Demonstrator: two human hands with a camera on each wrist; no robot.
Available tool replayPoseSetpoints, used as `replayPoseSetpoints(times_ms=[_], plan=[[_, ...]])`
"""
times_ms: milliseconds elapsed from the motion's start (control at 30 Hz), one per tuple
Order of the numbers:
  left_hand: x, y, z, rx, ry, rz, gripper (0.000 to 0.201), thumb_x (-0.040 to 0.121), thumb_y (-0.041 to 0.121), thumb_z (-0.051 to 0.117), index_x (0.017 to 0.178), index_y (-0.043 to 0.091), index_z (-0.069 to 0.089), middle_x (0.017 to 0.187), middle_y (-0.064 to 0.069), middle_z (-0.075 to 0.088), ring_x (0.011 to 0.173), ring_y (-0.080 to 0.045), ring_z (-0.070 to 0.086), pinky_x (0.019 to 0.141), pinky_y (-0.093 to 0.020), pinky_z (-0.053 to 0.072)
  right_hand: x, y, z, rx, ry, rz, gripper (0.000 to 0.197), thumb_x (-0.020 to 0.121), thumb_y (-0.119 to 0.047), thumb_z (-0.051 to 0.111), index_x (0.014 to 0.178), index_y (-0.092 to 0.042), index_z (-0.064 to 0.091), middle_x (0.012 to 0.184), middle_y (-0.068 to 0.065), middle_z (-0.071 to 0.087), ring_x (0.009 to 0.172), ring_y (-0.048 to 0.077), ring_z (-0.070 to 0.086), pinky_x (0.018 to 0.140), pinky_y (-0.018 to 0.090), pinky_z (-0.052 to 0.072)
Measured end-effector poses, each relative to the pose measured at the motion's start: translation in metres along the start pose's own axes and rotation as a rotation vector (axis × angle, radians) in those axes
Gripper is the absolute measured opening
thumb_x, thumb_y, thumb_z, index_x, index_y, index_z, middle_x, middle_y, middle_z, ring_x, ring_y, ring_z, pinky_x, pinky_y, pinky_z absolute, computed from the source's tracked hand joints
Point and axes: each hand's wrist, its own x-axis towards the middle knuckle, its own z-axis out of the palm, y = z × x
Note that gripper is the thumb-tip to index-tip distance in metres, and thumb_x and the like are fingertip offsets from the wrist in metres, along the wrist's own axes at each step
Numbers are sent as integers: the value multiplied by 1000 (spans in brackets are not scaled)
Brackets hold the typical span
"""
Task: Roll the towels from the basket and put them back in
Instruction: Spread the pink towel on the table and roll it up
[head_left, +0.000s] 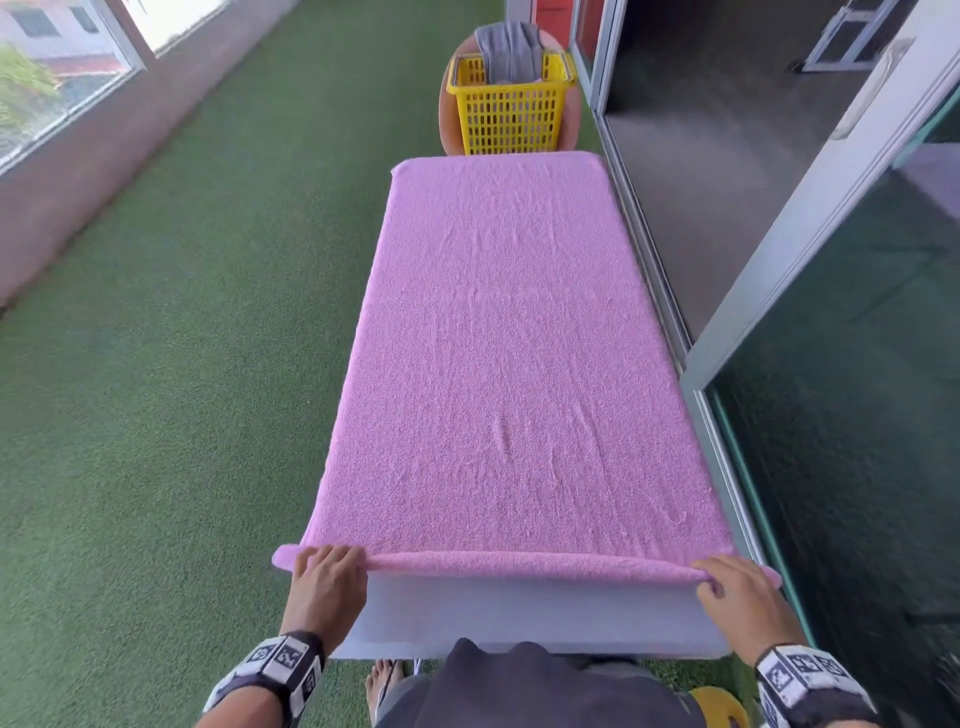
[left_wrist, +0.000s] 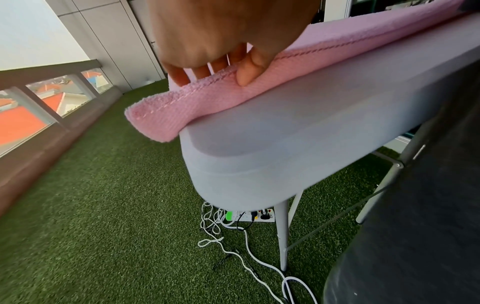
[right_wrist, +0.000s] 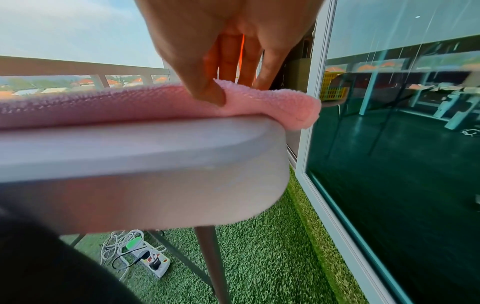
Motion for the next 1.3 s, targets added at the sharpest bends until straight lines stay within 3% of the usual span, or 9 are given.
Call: replayPoseSetpoints(times_ms=[133, 200, 333, 500, 700, 833, 967, 1167, 1300], plan=[[11, 0, -3, 75, -79, -75, 8, 86, 19, 52, 93, 23, 52, 63, 9, 53, 55, -10, 49, 73, -38, 43, 14, -7, -12, -94, -112, -39, 17, 81, -15, 62, 73, -28, 55, 74, -10, 61, 63, 6, 49, 73, 32, 37], [19, -1, -4, 112, -79, -86, 29, 76, 13, 64, 102, 20, 53, 79, 5, 55, 67, -14, 50, 72, -38, 41, 21, -9, -15, -85, -30, -37, 21, 74, -9, 67, 84, -27, 59, 84, -9, 59, 69, 13, 53, 74, 34, 39], [22, -3, 0, 91, -61, 44, 21, 69, 3, 49, 88, 13, 51, 78, -1, 48, 66, -15, 38, 59, -40, 49, 20, -14, -10, -151, -74, -127, 35, 61, -4, 72, 73, -28, 50, 81, -7, 51, 78, 20, 56, 67, 32, 35], [13, -8, -2, 24, -103, 72, 46, 50, -12, 73, 89, 9, 60, 87, -5, 61, 73, -22, 52, 64, -34, 54, 18, -7, 0, -103, -189, -103, 34, 72, -12, 67, 98, -30, 55, 119, -9, 54, 115, 18, 53, 93, 37, 46], [25, -7, -16, 48, -134, 49, 19, 79, 21, 43, 67, 24, 57, 59, 10, 59, 54, -13, 57, 68, -37, 50, 32, -15, -15, -192, -131, -95, 11, 80, -28, 55, 70, -33, 54, 68, -16, 52, 76, 10, 49, 75, 32, 28], [40, -10, -21, 30, -112, -26, 7, 82, 16, 59, 78, 21, 56, 70, 9, 57, 60, -13, 54, 73, -39, 49, 38, -15, -14, -186, -45, -82, 17, 78, -17, 68, 87, -27, 58, 78, -11, 61, 78, 18, 58, 78, 38, 36], [49, -4, -20, -40, -88, -43, 12, 73, 6, 43, 75, 17, 46, 70, 1, 49, 62, -20, 46, 55, -34, 41, 40, -24, -14, -177, -75, -153, 41, 61, 0, 73, 69, -28, 44, 70, -11, 44, 65, 16, 44, 57, 32, 33], [39, -5, -2, -2, -172, -5, 40, 53, -2, 71, 86, 15, 55, 84, 0, 55, 74, -18, 45, 63, -29, 44, 43, -20, -3, -71, -171, -141, 41, 68, -9, 68, 92, -36, 48, 96, -15, 49, 91, 12, 52, 77, 33, 48], [48, -3, -11, 2, -175, 3, 31, 51, -7, 65, 70, 17, 57, 66, 3, 56, 58, -20, 52, 54, -32, 45, 54, -17, -6, -128, -121, -102, 31, 69, -11, 72, 96, -26, 71, 98, -9, 69, 93, 17, 63, 84, 40, 49]])
